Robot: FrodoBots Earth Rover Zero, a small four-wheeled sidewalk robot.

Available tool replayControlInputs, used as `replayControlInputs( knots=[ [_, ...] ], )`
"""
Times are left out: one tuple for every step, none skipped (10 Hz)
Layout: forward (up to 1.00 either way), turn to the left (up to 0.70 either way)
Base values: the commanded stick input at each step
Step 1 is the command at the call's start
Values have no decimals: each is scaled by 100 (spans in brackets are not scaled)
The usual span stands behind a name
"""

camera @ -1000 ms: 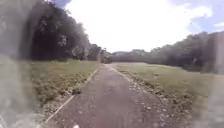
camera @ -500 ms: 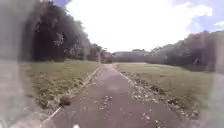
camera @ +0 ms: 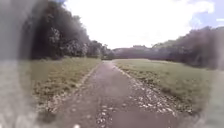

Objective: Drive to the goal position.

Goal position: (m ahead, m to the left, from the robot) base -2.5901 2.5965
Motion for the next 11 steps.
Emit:
replayControlInputs(
  knots=[
    [100, 0],
    [100, 0],
    [100, 0],
    [100, 0],
    [100, 0],
    [100, 0],
    [100, 0],
    [100, 0],
    [100, 0],
    [100, 0],
    [100, 0]
  ],
)
